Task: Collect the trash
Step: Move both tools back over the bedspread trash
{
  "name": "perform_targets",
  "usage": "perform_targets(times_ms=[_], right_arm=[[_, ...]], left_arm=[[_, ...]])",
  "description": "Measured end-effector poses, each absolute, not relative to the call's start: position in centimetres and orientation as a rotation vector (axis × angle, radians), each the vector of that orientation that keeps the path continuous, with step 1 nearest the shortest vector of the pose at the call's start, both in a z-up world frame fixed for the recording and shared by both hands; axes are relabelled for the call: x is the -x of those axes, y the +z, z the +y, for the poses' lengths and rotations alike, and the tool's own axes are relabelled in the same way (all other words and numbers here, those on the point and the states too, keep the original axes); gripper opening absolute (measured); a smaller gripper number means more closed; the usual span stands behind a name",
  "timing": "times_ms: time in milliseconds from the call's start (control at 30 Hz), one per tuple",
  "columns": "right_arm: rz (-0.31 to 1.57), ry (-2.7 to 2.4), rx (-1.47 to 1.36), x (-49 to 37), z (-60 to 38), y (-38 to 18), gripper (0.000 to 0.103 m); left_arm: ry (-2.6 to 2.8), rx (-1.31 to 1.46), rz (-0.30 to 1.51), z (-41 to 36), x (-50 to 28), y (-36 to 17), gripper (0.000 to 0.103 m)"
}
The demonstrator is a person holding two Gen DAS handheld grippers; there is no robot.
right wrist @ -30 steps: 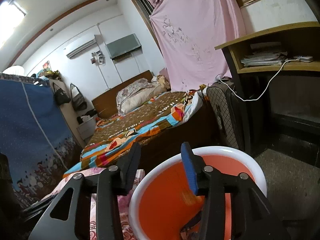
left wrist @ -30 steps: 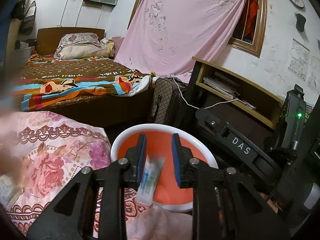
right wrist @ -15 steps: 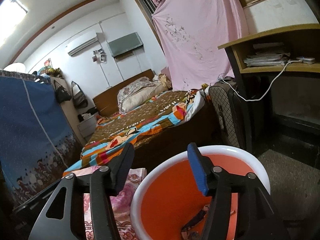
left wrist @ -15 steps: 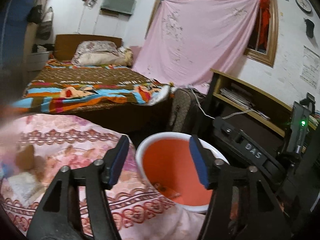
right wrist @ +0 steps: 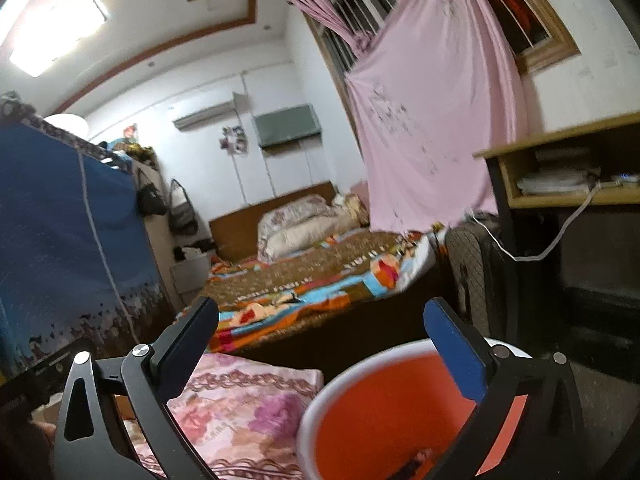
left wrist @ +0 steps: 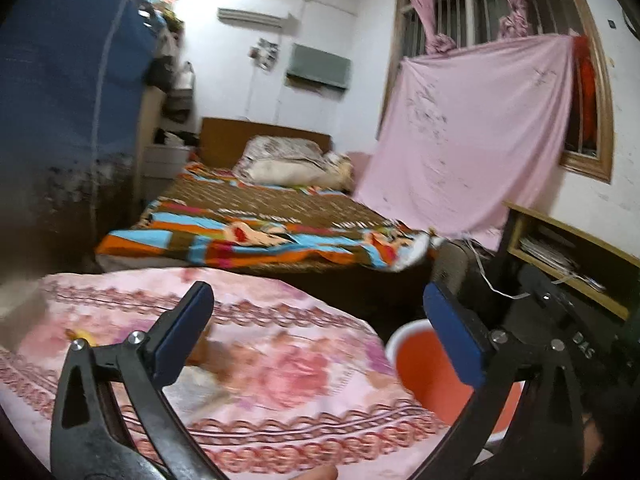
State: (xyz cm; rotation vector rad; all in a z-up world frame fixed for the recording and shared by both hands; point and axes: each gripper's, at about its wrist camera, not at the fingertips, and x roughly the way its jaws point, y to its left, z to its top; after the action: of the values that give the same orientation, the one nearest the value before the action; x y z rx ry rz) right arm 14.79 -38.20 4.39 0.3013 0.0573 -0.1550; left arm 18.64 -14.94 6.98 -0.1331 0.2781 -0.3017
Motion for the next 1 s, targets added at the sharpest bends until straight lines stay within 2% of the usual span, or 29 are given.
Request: perform_targets(times_ms=[567, 1000], right_arm=[[-0.106, 0.067, -0.195, -14.2, -29.6, 5.8, 0.103], [0.014, 0.233, -0.043, -16.6, -23.0, 4.6, 0.103]], left_arm=[[-0.048, 0.141, 0.143, -4.6, -15.3, 7.0, 0.092], [0.025, 0.096, 0.157, 0.5, -14.8, 5.6, 0.091]])
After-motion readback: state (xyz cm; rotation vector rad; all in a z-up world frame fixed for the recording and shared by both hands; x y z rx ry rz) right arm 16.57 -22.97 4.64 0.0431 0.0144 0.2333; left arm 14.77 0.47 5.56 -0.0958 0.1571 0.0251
